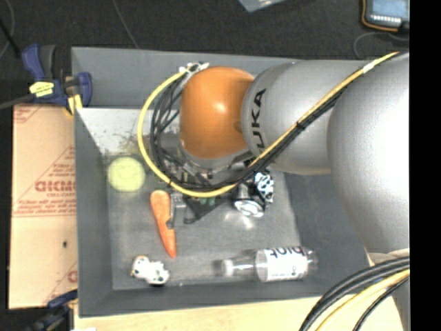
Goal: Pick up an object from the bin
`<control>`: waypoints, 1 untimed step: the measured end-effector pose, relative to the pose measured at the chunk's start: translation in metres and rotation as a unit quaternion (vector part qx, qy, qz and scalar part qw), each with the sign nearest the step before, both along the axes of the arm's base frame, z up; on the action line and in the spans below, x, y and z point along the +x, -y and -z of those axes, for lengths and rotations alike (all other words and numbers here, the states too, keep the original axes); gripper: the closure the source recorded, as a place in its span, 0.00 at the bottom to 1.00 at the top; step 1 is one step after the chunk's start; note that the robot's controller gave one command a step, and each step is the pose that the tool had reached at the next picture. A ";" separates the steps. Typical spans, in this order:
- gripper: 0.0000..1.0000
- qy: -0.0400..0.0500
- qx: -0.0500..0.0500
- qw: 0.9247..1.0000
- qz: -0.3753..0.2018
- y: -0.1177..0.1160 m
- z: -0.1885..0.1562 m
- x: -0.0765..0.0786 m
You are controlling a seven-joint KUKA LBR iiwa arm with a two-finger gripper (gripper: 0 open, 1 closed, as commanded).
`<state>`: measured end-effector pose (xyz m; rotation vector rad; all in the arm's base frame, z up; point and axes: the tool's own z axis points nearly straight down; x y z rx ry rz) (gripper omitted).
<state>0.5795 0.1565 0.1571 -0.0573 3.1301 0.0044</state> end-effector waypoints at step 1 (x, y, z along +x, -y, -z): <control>1.00 -0.002 0.000 1.000 -0.012 0.052 0.086 0.014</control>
Offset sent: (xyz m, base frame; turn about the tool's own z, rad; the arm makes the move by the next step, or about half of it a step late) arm 0.0000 0.0000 0.0000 0.0000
